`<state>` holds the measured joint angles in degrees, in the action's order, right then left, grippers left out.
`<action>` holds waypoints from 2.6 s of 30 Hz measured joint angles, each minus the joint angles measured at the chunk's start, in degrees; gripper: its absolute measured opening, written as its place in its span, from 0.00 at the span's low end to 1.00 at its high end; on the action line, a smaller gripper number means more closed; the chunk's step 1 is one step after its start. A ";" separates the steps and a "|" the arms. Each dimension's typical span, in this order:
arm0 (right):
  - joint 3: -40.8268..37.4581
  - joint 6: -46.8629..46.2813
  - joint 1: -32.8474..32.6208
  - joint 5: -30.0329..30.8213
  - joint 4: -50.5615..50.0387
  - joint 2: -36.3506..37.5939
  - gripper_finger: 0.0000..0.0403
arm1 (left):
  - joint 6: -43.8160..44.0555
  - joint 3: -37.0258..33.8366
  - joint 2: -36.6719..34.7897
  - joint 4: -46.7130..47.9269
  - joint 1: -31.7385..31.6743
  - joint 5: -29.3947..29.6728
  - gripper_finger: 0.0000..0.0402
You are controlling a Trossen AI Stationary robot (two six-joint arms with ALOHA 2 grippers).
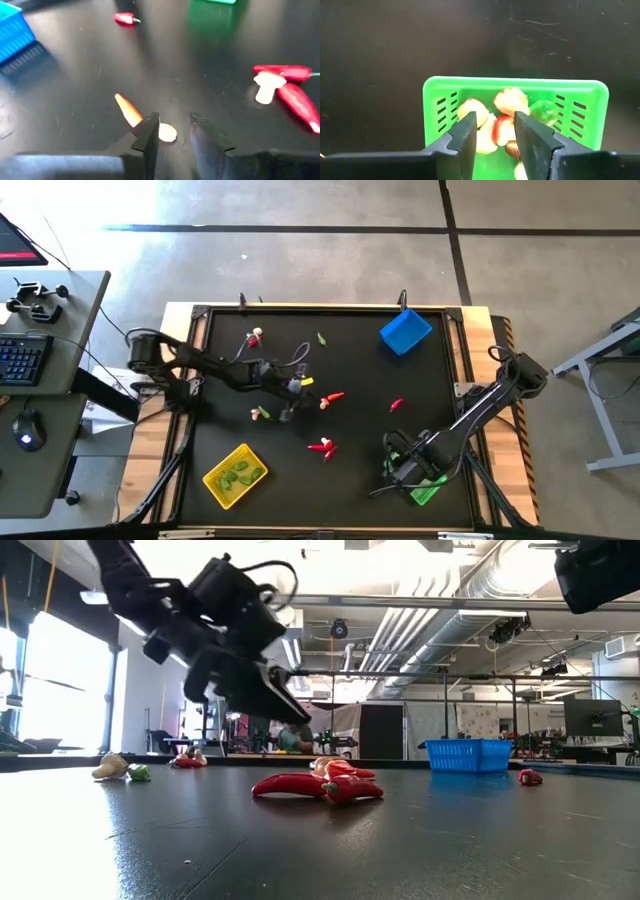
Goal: Sort produce into baskets
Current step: Put the red mushroom into the green bin
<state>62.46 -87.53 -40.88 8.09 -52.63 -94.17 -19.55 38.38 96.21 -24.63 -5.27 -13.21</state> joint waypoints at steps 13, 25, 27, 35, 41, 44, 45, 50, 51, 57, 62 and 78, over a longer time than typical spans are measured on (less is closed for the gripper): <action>0.02 0.57 0.00 0.83 -0.36 0.00 0.31 | -6.33 11.91 11.38 10.17 -0.09 2.29 0.38; 0.04 3.20 0.00 1.06 2.52 0.04 0.16 | -6.62 14.29 14.27 12.23 -0.12 3.37 0.10; 0.04 4.42 0.00 2.32 3.15 0.37 0.09 | -6.42 14.21 13.61 12.91 -0.10 3.37 0.04; -3.04 19.55 0.46 26.20 6.79 7.49 0.00 | -1.31 15.33 8.91 13.34 -1.14 -7.06 0.02; -17.18 29.78 6.49 31.86 21.42 17.21 0.00 | 4.83 19.61 8.49 13.27 1.09 -16.40 0.02; -25.98 38.23 11.01 31.25 33.88 22.27 0.00 | 4.68 21.15 8.49 12.69 3.75 -16.70 0.02; -28.67 41.21 12.58 30.77 38.32 23.89 0.00 | 4.66 21.59 8.49 12.35 4.57 -16.66 0.02; -39.26 54.99 21.77 26.70 56.80 30.88 0.00 | 5.99 24.65 8.78 9.64 7.38 -16.50 0.02; -40.59 57.25 23.58 25.59 58.98 31.95 0.00 | 6.01 25.48 9.00 9.43 7.79 -16.36 0.02; -42.70 65.63 34.05 19.48 61.97 35.10 0.00 | 5.98 30.74 11.99 9.05 10.06 -15.13 0.02; -42.66 70.93 40.45 13.62 63.98 35.23 0.00 | 9.04 35.75 16.83 5.14 11.26 -14.79 0.02; -42.69 75.82 51.20 9.45 67.92 35.04 0.00 | 14.40 50.10 32.03 -2.58 14.97 0.66 0.02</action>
<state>19.77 -11.70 10.32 17.54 15.29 -59.13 -5.15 88.47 128.25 -27.21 9.70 -12.56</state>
